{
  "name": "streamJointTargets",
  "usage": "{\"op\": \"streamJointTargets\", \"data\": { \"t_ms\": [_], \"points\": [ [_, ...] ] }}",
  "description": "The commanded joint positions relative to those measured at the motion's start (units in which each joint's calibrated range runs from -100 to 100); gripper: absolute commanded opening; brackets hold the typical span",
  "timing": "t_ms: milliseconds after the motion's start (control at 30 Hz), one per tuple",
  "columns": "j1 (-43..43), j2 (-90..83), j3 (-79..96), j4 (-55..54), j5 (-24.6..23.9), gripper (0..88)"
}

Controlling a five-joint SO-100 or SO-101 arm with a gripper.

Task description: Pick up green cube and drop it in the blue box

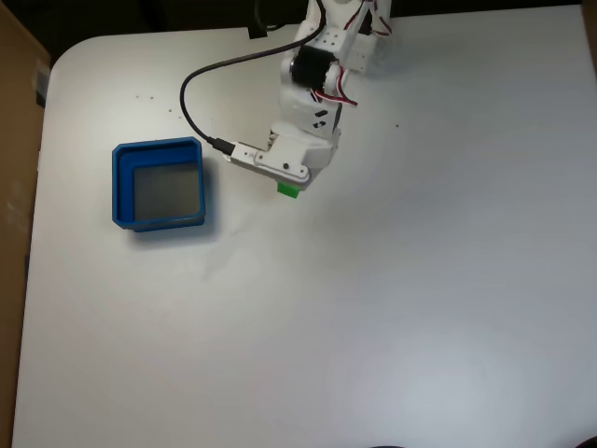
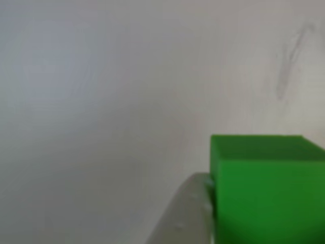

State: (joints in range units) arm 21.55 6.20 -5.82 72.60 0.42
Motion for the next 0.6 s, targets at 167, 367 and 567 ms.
{"op": "streamJointTargets", "data": {
  "t_ms": [167, 367, 567],
  "points": [
    [13.0, -4.2, -3.6, -0.4, 1.9, 0.8],
    [20.6, -3.6, -2.9, 0.0, 1.9, 0.8],
    [21.1, -3.7, -2.9, 0.0, 1.8, 0.8]
  ]
}}
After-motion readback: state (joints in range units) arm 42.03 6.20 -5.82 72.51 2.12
